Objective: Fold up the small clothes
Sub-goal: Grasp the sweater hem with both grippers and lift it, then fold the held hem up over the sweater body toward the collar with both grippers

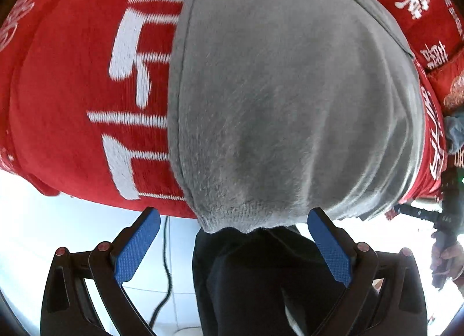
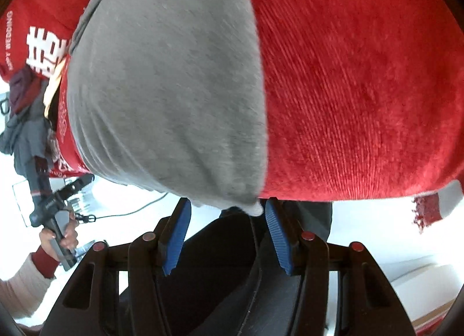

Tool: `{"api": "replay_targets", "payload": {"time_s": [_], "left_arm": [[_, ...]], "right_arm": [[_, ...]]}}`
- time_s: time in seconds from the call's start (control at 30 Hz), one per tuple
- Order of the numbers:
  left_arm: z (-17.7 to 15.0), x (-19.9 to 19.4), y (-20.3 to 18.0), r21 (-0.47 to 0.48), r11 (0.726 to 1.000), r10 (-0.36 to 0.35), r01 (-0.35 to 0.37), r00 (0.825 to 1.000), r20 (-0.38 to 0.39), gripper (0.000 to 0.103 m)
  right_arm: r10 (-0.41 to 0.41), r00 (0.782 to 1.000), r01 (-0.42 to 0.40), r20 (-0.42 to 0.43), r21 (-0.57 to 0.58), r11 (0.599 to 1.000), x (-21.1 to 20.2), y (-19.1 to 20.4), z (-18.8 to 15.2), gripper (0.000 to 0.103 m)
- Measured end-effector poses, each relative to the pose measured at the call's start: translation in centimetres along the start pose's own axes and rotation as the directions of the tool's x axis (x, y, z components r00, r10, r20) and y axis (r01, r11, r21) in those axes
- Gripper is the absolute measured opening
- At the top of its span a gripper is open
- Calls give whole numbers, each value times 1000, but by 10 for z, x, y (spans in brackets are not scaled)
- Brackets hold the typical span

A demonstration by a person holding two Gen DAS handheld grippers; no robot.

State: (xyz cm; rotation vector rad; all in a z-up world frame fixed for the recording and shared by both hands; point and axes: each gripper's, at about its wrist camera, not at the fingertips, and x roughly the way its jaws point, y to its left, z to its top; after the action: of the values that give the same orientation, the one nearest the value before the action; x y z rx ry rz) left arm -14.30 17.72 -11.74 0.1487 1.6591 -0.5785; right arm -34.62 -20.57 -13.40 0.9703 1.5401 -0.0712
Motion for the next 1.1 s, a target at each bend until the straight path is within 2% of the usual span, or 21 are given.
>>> {"api": "replay_targets", "payload": {"time_s": [0.1, 0.3, 0.5, 0.53, 0.6, 0.63, 0.67, 0.7, 0.73, 0.77, 0.8, 0.9, 1.1], "left_arm": [[-7, 9, 7, -14, 1000, -18, 18, 1000, -4, 102], [-8, 21, -8, 8, 999, -49, 49, 999, 4, 102], [-13, 24, -15, 4, 999, -47, 47, 999, 7, 101], [-17, 26, -14, 2, 999, -52, 52, 999, 7, 95], [-27, 26, -9, -4, 999, -48, 48, 999, 5, 85], [-30, 24, -9, -9, 999, -50, 50, 999, 4, 76], [-32, 23, -4, -16, 998, -65, 65, 998, -2, 61], [-32, 22, -1, -20, 997, -78, 78, 997, -12, 53], [-32, 21, 3, -23, 994, -103, 102, 994, -21, 31], [-33, 20, 6, -30, 989, -147, 146, 989, -32, 13], [-34, 18, 9, -43, 983, -179, 177, 983, -38, 13], [-32, 0, 5, -24, 978, -208, 207, 978, -15, 11], [-12, -47, 3, -2, 949, -314, 315, 947, 63, 11]], "right_arm": [[29, 1000, -29, -13, -16, 999, 11, -6, 2, 58], [76, 996, -82, -56, -117, 990, 21, 9, 2, 59], [135, 989, -139, -52, -96, 986, 24, 4, 2, 59], [144, 988, -149, -54, -84, 985, 22, 5, 1, 59], [169, 984, -172, -50, -46, 984, 22, 4, 0, 45], [194, 980, -194, -47, -4, 981, 22, 2, 1, 21], [212, 976, -211, -41, 24, 977, 25, 3, 1, 12], [237, 971, -236, -28, 48, 971, 24, 4, 2, 12], [264, 964, -262, -17, 63, 963, 23, 9, 3, 11], [287, 958, -285, -10, 71, 956, 22, 15, 2, 11], [308, 951, -307, -3, 78, 949, 20, 18, 1, 11], [369, 929, -370, 26, 88, 925, 9, 32, 0, 11], [453, 884, -462, 119, 71, 884, -24, 69, 7, 10]]}}
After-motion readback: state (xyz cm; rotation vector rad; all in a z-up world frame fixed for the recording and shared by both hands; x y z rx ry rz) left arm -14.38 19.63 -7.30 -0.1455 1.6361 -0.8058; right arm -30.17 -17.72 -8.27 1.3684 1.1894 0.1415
